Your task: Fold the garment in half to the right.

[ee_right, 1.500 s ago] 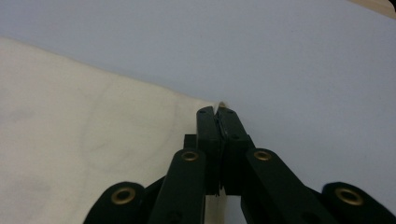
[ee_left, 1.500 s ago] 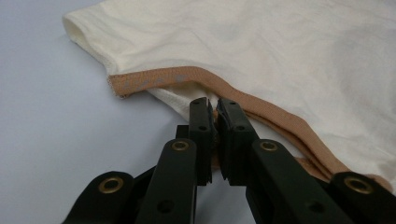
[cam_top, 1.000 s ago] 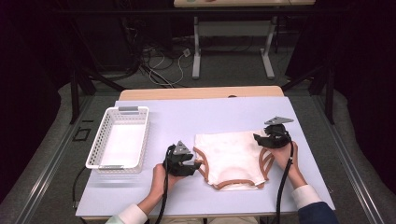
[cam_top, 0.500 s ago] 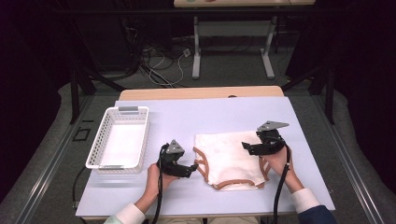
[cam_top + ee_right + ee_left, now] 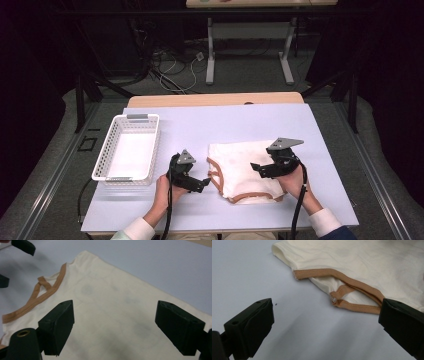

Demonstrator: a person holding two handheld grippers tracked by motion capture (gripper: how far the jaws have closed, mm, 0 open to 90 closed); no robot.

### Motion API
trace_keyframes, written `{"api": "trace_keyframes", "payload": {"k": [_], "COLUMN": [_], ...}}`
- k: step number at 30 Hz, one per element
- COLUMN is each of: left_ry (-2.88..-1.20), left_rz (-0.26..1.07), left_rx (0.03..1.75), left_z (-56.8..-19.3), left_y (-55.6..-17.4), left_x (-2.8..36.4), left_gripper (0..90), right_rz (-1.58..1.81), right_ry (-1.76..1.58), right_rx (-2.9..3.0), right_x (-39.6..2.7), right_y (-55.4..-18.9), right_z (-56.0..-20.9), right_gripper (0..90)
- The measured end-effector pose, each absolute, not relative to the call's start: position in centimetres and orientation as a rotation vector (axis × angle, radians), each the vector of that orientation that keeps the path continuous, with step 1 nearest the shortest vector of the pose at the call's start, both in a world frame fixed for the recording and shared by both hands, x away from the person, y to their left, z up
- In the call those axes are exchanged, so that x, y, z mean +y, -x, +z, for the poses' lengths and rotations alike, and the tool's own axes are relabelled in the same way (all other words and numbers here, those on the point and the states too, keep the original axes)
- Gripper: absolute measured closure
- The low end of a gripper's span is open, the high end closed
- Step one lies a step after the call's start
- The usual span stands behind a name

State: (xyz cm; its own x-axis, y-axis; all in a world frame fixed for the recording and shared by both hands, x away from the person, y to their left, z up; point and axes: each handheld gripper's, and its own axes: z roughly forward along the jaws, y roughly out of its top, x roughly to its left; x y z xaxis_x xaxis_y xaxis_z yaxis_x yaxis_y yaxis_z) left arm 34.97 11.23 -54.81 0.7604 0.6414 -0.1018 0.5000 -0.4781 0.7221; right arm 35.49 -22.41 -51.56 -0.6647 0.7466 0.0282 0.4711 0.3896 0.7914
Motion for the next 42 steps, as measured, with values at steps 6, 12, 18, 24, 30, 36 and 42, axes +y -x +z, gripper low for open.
{"api": "trace_keyframes", "payload": {"k": [6, 12, 18, 24, 30, 36, 42], "left_ry": [-2.171, -2.165, -2.165, -2.157, -2.158, -2.149, -2.155], "left_rz": [0.251, 0.252, 0.261, 0.255, 0.263, 0.258, 0.256], "left_rx": [0.862, 0.866, 0.878, 0.888, 0.895, 0.901, 0.9], "left_z": [-55.0, -55.0, -55.1, -55.2, -55.3, -55.2, -55.4], "left_y": [-35.0, -35.1, -35.1, -35.2, -35.3, -35.3, -35.3], "left_x": [11.3, 11.5, 11.5, 11.6, 11.8, 11.8, 11.8], "left_gripper": [0.1, 0.1, 0.1, 0.1, 0.1, 0.1, 0.1], "right_rz": [1.169, 1.166, 1.156, 1.127, 1.111, 1.075, 1.066], "right_ry": [-0.997, -0.943, -0.869, -0.801, -0.755, -0.695, -0.68], "right_rx": [2.376, 2.428, 2.493, 2.563, 2.601, 2.658, 2.694], "right_x": [-20.8, -19.5, -18.1, -16.5, -15.7, -14.3, -13.5], "right_y": [-34.2, -33.3, -32.1, -31.0, -30.0, -29.1, -28.7], "right_z": [-51.7, -51.8, -52.2, -53.0, -53.3, -53.7, -54.2], "right_gripper": [16.3, 18.4, 24.2, 32.5, 41.3, 47.1, 50.9]}}
